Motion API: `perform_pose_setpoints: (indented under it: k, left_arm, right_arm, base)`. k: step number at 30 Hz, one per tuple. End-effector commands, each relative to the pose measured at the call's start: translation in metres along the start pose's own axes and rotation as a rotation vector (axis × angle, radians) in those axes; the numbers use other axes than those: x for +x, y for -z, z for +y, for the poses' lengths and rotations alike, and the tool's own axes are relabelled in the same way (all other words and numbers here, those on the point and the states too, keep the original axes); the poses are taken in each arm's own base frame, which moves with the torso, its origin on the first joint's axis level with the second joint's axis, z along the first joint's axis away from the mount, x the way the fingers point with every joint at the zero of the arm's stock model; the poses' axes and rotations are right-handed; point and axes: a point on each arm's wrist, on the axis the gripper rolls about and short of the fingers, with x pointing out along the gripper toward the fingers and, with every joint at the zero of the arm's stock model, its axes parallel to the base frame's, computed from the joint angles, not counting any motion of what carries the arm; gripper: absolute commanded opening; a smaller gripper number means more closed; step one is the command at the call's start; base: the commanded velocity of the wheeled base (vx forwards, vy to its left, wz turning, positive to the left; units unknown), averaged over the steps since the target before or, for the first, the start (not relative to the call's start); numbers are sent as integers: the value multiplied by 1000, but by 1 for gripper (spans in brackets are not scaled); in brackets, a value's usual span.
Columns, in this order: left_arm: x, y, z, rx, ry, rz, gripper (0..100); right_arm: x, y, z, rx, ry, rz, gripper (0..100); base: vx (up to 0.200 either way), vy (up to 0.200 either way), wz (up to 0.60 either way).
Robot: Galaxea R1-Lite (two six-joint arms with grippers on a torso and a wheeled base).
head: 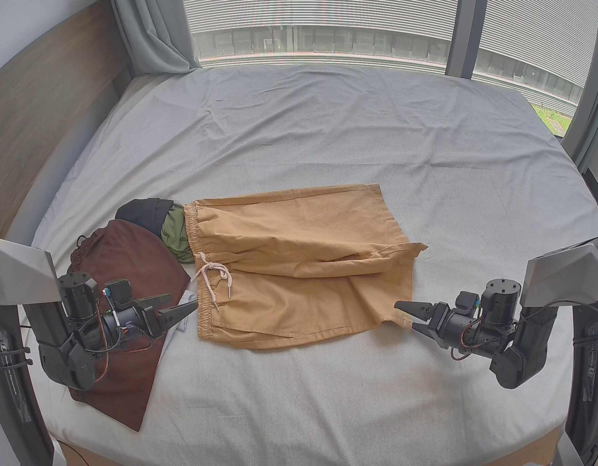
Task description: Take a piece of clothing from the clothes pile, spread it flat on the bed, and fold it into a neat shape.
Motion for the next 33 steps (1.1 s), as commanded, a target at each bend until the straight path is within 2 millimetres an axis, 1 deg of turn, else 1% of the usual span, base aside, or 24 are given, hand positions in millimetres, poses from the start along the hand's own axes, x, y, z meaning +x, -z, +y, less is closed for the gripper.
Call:
perform_pose_setpoints:
  k: [1,4,12,13,18,23,30,33]
  left_arm:
    - [0,0,0,1,0,-1,100]
    - [0,0,0,1,0,-1,100]
    - [0,1,1,-2,-2,0,100]
    - [1,1,1,-2,0,2,100]
    - [1,2,1,-5,-1,5,100]
    - [2,8,3,-20,-4,23,100]
    - [4,22,4,-57,21,71,100]
    - [8,34,6,-86,21,104,100]
  right_arm:
    - [3,4,0,31,-1,13,100]
    - [8,3,3,56,-15,8,100]
    - [12,0,3,94,-22,-7,100]
    - [13,0,2,94,-21,-6,0]
    - [15,-1,0,93,-23,-9,0]
    - [15,-1,1,93,-21,-13,0]
    - [15,-1,0,89,-14,-20,0]
    - [16,-1,1,84,-15,-21,0]
  base:
    - [0,0,0]
    - [0,0,0]
    - [0,0,0]
    - [0,0,0]
    - [0,0,0]
    - [0,0,0]
    - [0,0,0]
    - [0,0,0]
